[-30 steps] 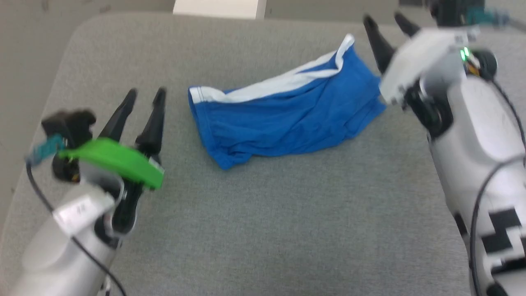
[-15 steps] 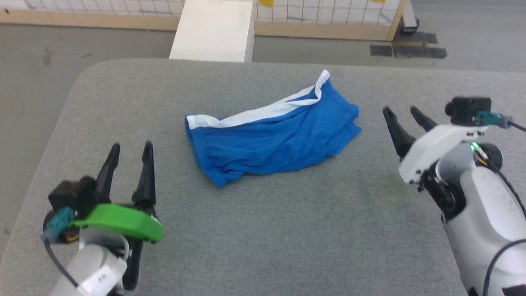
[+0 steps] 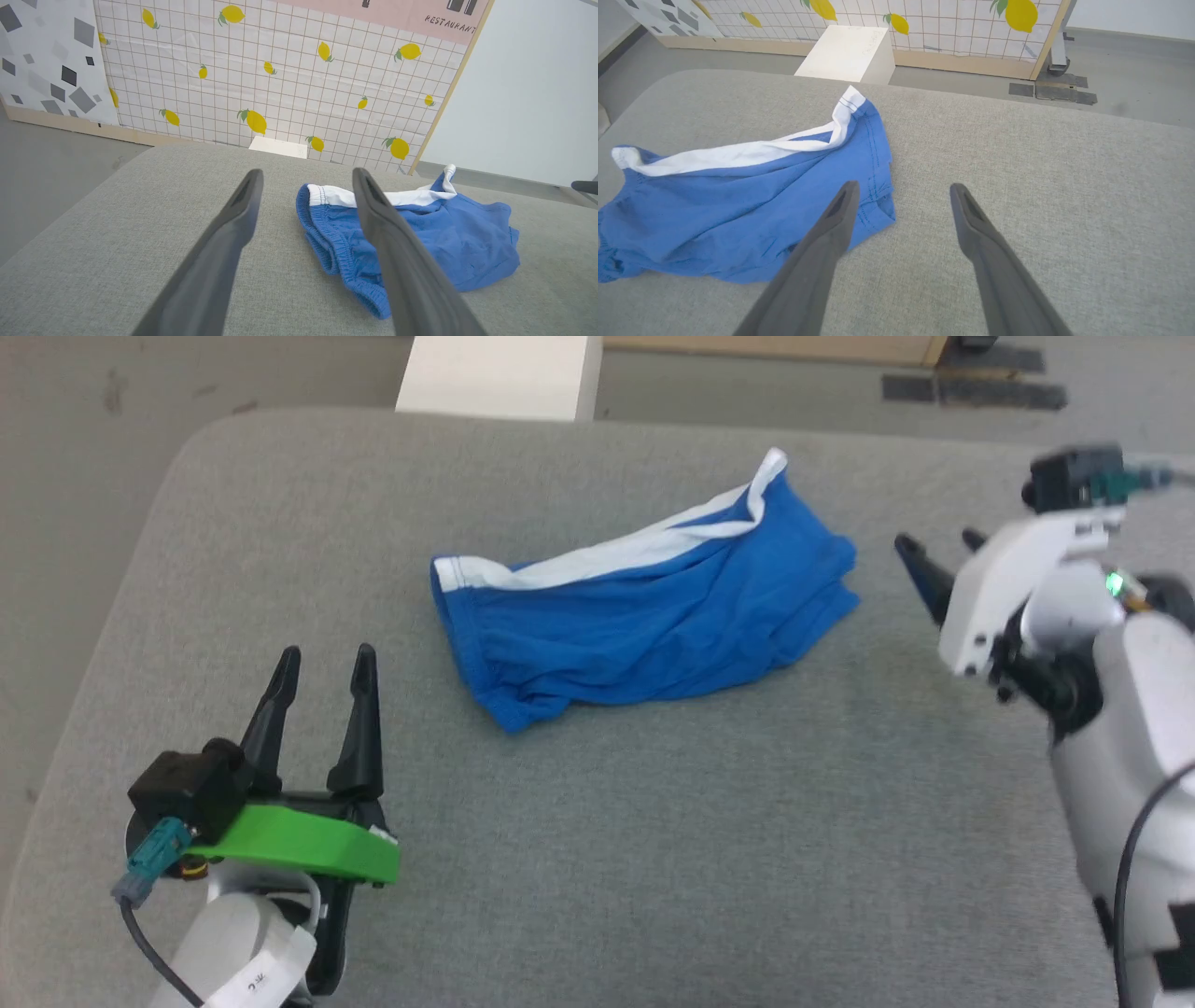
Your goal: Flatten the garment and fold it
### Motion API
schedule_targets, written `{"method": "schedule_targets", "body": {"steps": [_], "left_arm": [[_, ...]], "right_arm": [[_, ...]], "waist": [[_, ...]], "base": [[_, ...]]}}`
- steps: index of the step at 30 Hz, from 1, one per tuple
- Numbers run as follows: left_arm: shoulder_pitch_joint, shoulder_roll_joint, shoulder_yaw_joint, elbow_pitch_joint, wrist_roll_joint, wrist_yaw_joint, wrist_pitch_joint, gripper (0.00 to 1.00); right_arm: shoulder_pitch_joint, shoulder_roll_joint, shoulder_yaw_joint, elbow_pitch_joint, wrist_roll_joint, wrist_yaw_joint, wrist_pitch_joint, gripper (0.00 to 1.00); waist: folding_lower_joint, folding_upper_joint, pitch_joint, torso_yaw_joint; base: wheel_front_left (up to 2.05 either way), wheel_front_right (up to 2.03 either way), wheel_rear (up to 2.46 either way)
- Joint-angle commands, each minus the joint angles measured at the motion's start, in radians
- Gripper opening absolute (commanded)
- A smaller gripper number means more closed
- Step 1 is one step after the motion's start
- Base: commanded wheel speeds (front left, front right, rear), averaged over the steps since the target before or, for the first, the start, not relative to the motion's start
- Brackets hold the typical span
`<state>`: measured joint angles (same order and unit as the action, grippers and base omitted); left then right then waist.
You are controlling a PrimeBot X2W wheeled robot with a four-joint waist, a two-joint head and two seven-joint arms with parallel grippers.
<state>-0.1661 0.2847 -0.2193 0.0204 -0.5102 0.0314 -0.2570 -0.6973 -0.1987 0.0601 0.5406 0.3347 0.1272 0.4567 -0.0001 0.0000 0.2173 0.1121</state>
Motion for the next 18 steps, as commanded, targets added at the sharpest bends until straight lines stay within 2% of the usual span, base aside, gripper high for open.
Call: {"method": "schedule_targets", "body": {"steps": [1,10,18], "left_arm": [[-0.019,-0.010,0.005,-0.008,0.020,-0.011,-0.005,1.00],[-0.078,-0.074,0.022,-0.006,0.063,-0.071,-0.005,1.00],[-0.113,-0.119,0.044,0.015,0.092,-0.113,-0.005,1.00]], "right_arm": [[-0.039,-0.004,0.000,0.009,-0.022,0.003,0.032,1.00],[-0.229,0.009,-0.004,0.085,-0.139,0.003,0.232,1.00],[-0.297,0.023,0.016,0.148,-0.232,0.003,0.365,1.00]], "waist": [[0.0001,0.0000,0.071,0.049],[0.0001,0.0000,0.190,0.122],[0.0001,0.0000,0.243,0.156]], "base": [[0.00,0.00,0.00],[0.00,0.00,0.00],[0.00,0.00,0.00]]}}
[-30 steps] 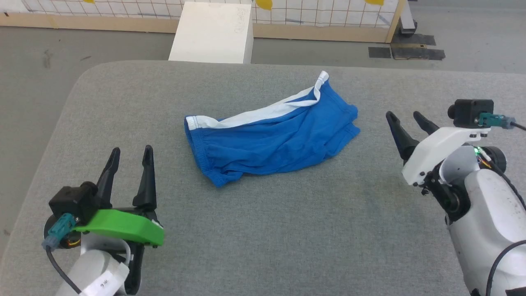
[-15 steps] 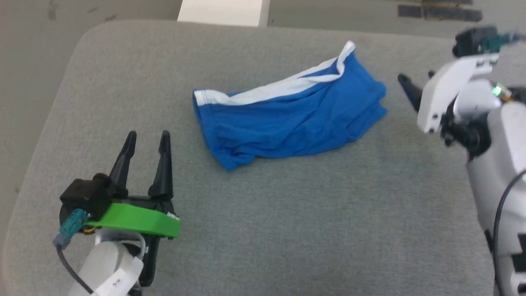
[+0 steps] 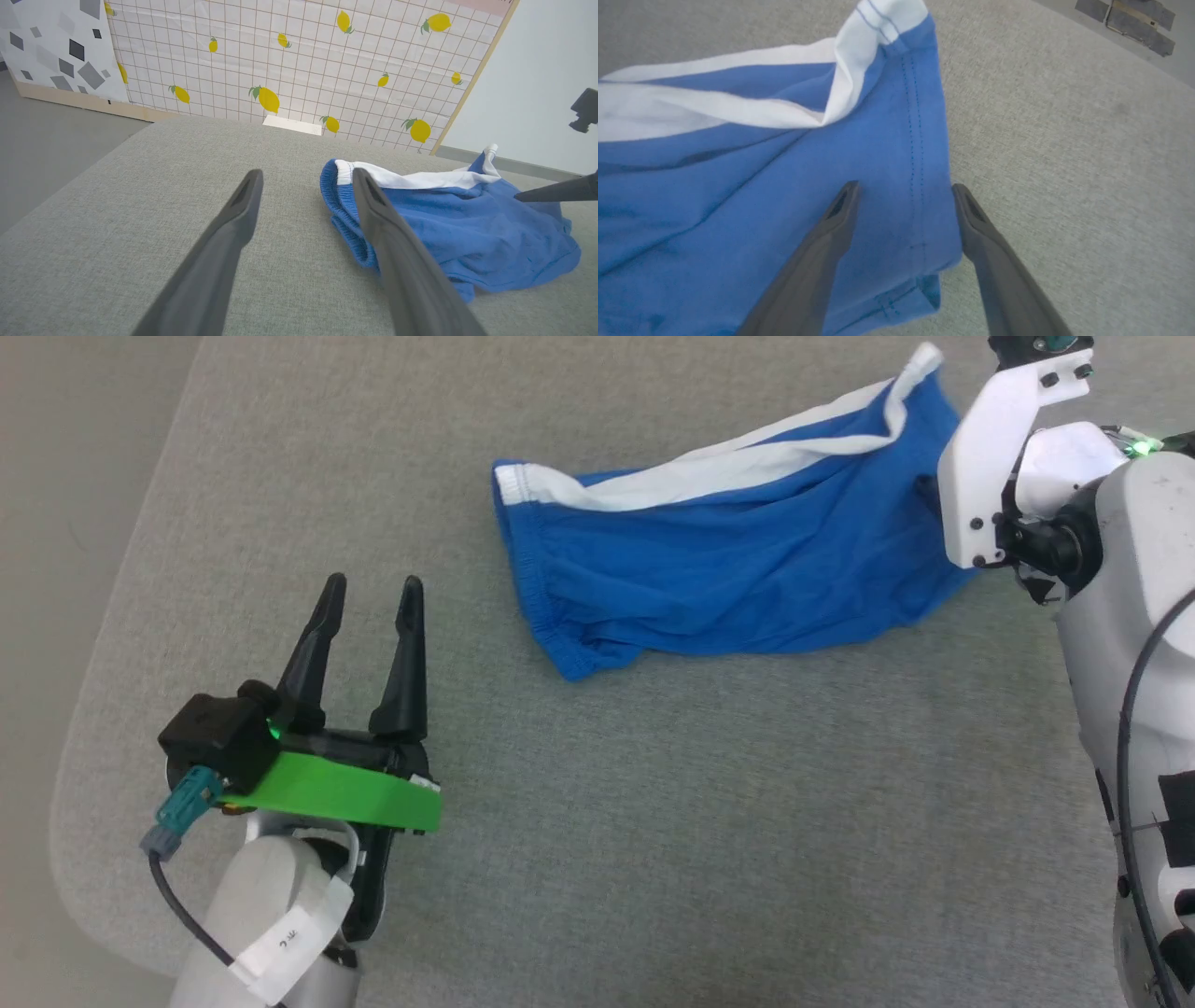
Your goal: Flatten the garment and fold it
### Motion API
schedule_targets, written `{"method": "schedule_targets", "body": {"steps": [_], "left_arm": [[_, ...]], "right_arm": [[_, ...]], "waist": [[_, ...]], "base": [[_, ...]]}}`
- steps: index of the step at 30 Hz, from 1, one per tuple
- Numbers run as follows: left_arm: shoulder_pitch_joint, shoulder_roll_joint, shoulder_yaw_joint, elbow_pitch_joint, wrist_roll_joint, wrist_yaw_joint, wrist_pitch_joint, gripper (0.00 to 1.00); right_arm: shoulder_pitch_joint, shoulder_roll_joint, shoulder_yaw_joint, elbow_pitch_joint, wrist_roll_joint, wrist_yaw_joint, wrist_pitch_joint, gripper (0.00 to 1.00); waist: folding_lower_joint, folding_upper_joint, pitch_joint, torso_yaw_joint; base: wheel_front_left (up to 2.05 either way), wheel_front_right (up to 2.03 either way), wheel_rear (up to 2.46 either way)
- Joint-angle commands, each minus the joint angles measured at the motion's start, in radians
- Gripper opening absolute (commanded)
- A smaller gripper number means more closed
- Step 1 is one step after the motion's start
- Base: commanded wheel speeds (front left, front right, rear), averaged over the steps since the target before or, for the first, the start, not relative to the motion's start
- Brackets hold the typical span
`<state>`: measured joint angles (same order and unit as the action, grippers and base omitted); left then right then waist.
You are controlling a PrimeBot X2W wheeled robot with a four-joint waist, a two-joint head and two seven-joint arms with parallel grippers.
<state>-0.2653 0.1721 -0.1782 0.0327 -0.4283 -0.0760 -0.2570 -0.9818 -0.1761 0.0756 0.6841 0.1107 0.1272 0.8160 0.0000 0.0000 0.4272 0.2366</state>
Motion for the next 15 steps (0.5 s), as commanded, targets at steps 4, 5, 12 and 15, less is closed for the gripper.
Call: {"method": "schedule_targets", "body": {"steps": [4,5,12,15], "left_arm": [[-0.022,-0.025,0.012,0.011,0.023,-0.020,-0.005,1.00],[-0.023,-0.029,0.014,0.012,0.026,-0.023,-0.005,1.00],[-0.023,-0.047,0.028,0.021,0.043,-0.037,-0.005,1.00],[-0.026,-0.051,0.032,0.025,0.048,-0.042,-0.005,1.00]], "right_arm": [[-0.015,0.006,0.004,0.020,-0.033,0.003,0.055,1.00],[-0.013,0.009,0.002,0.023,-0.033,0.003,0.066,1.00],[0.013,0.022,0.001,0.018,-0.015,0.003,0.139,0.24],[0.019,0.021,-0.002,-0.005,-0.009,0.003,0.136,0.00]], "waist": [[0.0000,0.0000,0.043,0.036],[0.0000,0.0000,0.044,0.035],[0.0000,0.0000,0.043,0.025],[0.0000,0.0000,0.041,0.020]], "base": [[0.00,0.00,0.00],[0.00,0.00,0.00],[0.00,0.00,0.00],[0.00,0.00,0.00]]}}
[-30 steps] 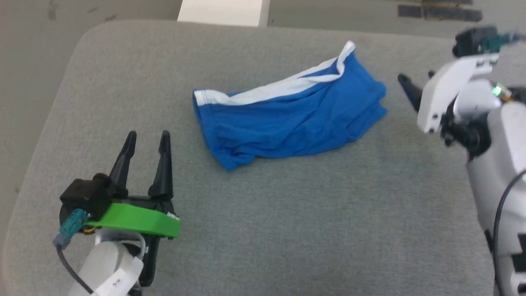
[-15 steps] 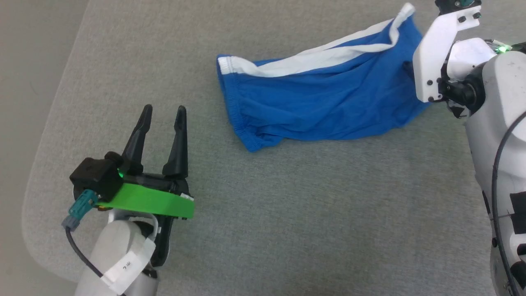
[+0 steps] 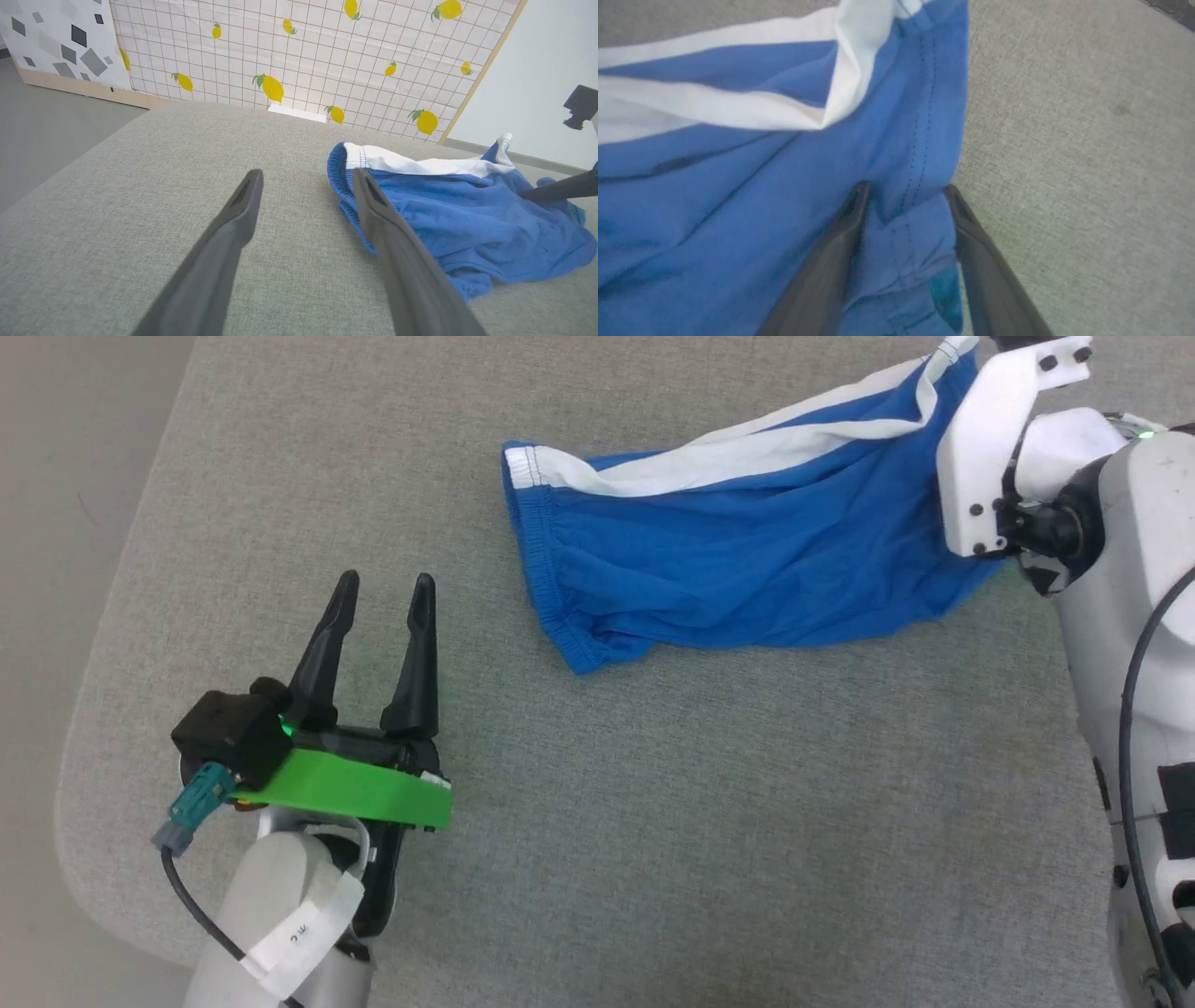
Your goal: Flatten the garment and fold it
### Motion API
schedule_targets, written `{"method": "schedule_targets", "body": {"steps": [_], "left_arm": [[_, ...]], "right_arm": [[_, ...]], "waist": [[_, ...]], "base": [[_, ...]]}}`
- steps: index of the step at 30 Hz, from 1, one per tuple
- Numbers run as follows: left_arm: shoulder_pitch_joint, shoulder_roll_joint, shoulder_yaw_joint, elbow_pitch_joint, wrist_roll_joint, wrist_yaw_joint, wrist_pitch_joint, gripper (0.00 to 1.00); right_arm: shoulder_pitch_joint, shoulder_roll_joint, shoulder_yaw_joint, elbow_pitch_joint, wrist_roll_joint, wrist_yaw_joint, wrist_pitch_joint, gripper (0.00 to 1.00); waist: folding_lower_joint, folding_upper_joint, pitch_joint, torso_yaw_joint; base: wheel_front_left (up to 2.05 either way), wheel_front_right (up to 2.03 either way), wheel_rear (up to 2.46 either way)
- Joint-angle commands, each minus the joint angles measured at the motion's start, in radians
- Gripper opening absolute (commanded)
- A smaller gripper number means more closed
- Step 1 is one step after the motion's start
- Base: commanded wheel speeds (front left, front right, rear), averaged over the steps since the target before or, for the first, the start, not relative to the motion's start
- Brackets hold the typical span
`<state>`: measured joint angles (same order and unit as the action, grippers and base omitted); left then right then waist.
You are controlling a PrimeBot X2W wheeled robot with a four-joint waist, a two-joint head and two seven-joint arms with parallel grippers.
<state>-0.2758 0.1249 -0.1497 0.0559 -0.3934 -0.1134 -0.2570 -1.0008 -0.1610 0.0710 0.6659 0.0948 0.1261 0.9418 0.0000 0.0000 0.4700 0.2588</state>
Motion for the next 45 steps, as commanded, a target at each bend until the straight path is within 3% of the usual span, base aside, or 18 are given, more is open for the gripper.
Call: {"method": "schedule_targets", "body": {"steps": [1,15,21,27,34,45], "left_arm": [[-0.016,-0.004,0.005,0.004,0.014,-0.006,-0.005,1.00],[0.021,-0.004,0.010,0.026,0.028,-0.014,-0.005,1.00],[0.053,0.005,0.014,0.030,0.034,-0.014,-0.005,1.00],[0.093,0.011,0.017,0.028,0.038,-0.007,-0.005,1.00],[0.105,0.016,0.014,0.027,0.031,-0.005,-0.003,1.00],[0.100,0.019,0.010,0.029,0.024,0.001,-0.002,1.00]], "right_arm": [[0.039,0.006,-0.001,0.006,0.010,0.005,0.006,0.00],[0.081,-0.008,-0.056,-0.063,0.114,0.005,-0.056,0.00],[0.175,-0.067,-0.099,-0.104,0.159,0.005,-0.044,0.00],[0.330,-0.111,-0.211,-0.184,0.163,0.005,-0.006,0.00],[0.410,-0.091,-0.284,-0.290,0.144,0.005,0.025,0.00],[0.433,-0.118,-0.116,-0.510,0.189,0.005,0.174,0.00]], "waist": [[0.0000,0.0000,-0.004,-0.004],[0.0000,0.0000,-0.124,-0.087],[0.0000,0.0000,-0.186,-0.141],[0.0000,0.0000,-0.228,-0.178],[0.0000,0.0000,-0.237,-0.187],[0.0000,0.0000,-0.253,-0.184]], "base": [[0.00,0.00,0.00],[0.00,0.00,0.00],[0.00,0.00,0.00],[0.00,0.00,0.00],[0.00,0.00,0.00],[0.00,0.00,0.00]]}}
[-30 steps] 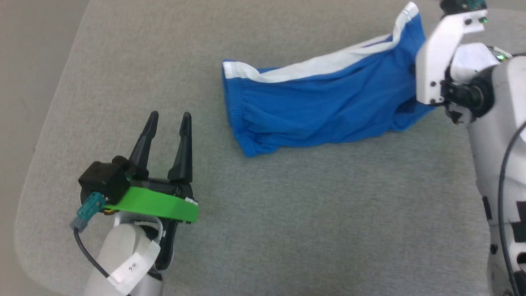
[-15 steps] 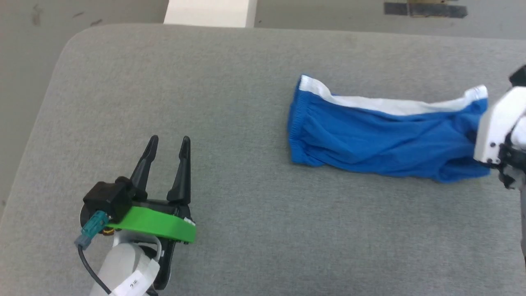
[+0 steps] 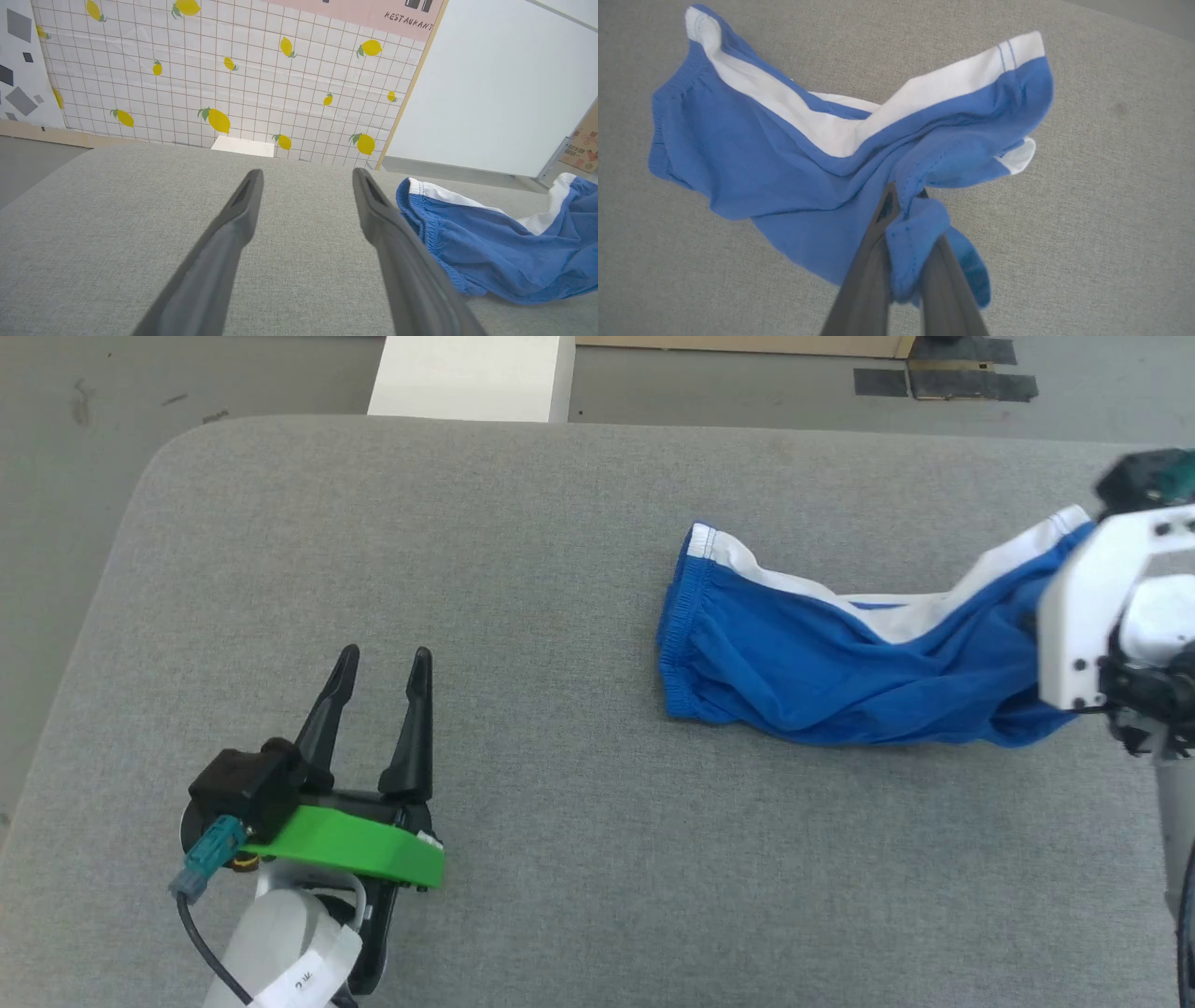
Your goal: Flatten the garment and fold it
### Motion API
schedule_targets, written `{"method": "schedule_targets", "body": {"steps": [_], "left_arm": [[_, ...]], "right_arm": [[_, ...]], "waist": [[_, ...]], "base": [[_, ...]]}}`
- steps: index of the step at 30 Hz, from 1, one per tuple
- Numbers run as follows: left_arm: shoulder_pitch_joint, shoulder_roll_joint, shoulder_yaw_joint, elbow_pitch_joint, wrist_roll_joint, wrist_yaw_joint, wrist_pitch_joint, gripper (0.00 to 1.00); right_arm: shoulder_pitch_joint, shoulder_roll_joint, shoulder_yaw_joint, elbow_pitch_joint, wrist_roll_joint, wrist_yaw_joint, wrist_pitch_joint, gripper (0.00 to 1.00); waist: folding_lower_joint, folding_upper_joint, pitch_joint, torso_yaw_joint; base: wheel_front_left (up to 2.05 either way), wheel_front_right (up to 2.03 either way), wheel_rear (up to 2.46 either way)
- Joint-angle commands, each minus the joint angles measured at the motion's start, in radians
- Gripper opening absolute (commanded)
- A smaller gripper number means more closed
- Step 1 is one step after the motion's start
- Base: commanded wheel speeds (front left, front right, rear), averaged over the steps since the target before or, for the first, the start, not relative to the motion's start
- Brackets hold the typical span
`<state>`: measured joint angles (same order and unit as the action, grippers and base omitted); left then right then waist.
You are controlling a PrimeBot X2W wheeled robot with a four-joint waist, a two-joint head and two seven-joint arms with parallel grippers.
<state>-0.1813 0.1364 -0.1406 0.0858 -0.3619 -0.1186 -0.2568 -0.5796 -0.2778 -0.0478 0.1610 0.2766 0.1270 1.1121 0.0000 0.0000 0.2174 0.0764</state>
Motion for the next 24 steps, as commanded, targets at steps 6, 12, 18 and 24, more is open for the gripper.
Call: {"method": "schedule_targets", "body": {"steps": [6,12,18,24], "left_arm": [[-0.001,0.006,-0.005,-0.003,-0.012,0.008,-0.003,1.00],[-0.010,0.006,-0.009,-0.004,-0.017,0.008,-0.003,1.00],[-0.016,0.003,-0.014,-0.004,-0.021,0.008,-0.003,1.00],[-0.020,-0.003,-0.021,-0.003,-0.024,0.008,-0.004,1.00]], "right_arm": [[-0.006,-0.004,0.133,-0.084,0.050,0.004,0.075,0.00],[-0.049,0.028,0.252,-0.069,0.081,0.004,0.067,0.00],[-0.107,0.090,0.337,0.014,0.091,0.004,0.022,0.00],[-0.146,0.141,0.383,0.125,0.074,0.004,-0.041,0.00]], "waist": [[0.0000,0.0000,0.005,-0.002],[0.0000,0.0000,0.018,0.008],[0.0000,0.0000,0.035,0.025],[0.0000,0.0000,0.045,0.043]], "base": [[0.00,0.00,0.00],[0.00,0.00,0.00],[0.00,0.00,0.00],[0.00,0.00,0.00]]}}
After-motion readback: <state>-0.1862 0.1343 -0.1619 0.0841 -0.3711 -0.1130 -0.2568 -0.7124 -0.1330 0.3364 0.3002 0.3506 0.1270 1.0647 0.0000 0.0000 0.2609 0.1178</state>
